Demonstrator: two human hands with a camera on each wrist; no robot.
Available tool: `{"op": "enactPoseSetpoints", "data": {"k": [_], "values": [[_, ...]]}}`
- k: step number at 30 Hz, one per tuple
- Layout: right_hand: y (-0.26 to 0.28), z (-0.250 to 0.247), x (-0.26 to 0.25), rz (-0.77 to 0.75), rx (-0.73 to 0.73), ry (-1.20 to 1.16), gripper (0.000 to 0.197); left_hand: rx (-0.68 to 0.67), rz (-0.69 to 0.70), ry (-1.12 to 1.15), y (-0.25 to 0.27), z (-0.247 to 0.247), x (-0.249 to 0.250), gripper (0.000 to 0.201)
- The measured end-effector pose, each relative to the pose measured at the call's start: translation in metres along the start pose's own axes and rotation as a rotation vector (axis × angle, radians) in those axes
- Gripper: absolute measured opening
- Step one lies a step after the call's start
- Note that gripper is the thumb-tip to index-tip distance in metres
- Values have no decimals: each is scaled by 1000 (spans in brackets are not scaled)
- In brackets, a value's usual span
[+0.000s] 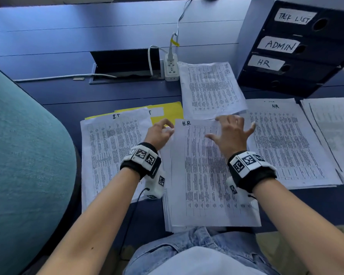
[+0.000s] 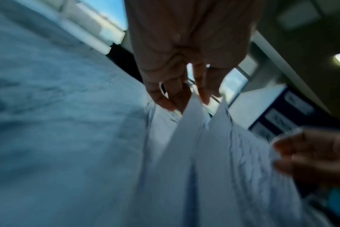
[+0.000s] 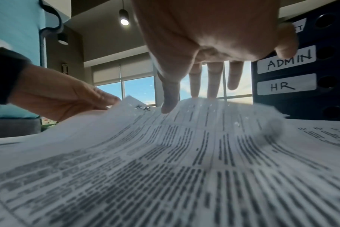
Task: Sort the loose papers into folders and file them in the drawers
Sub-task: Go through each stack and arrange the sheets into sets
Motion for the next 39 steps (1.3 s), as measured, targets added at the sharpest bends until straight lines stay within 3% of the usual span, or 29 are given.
{"op": "enactPoseSetpoints", "data": {"k": [2, 5, 9, 11, 13, 15, 16, 18, 20, 22, 24, 26, 28, 29, 31, 34, 36, 39], "values": [[-1, 8, 3, -23, -15, -65, 52, -90, -37, 296, 7, 7, -1, 32], [0, 8, 2, -95, 46, -291, 31, -209, -58, 278, 15, 22, -5, 56], [8, -1, 4, -145, 104, -517, 6, -69, -55, 407, 18, 18, -7, 83], [16, -4, 4, -168, 101, -549, 6, -54, -89, 484, 18, 22, -12, 79], [23, -2, 7, -174, 90, -570, 7, -137, -79, 551, 21, 32, -9, 49], [25, -2, 21, -104, 141, -572, 21, -208, -23, 550, 24, 39, -4, 21], [27, -2, 32, -35, 183, -589, 39, -220, -3, 540, 25, 40, -3, 19], [32, 3, 58, 169, 196, -804, 82, -249, -3, 575, 26, 42, 0, 34], [38, 27, 74, 351, 72, -1060, 97, -307, -26, 660, 29, 44, 4, 33], [42, 44, 70, 384, -85, -1222, 70, -323, -99, 823, 30, 39, 8, 10], [40, 46, 67, 327, -106, -1289, 26, -272, -231, 1050, 28, 29, 4, 18], [35, 45, 67, 251, -78, -1344, 37, -312, -278, 1130, 24, 22, 7, 48], [31, 46, 58, 126, -118, -1425, 53, -366, -282, 1012, 18, 18, 10, 75], [31, 48, 53, 67, -151, -1443, 54, -325, -292, 887, 12, 16, 5, 75], [32, 54, 45, -7, -211, -1429, 50, -232, -252, 536, -2, 11, 2, 55], [34, 63, 43, -22, -238, -1407, 52, -219, -97, -53, -19, 17, -1, 27], [34, 62, 41, -18, -246, -1429, 38, -267, -80, -356, -23, 27, -13, 30], [34, 66, 44, 50, -251, -1406, 34, -276, -56, -585, -22, 36, -18, 39]]}}
Point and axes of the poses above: each hand's wrist, its own y-axis away from the middle knuckle, its own z-axis out of the palm, x = y × z, the point moved 10 cm from there along -y, towards the middle knuckle, and after that the axes turned 9 degrees about y, right-handed, at the moved point
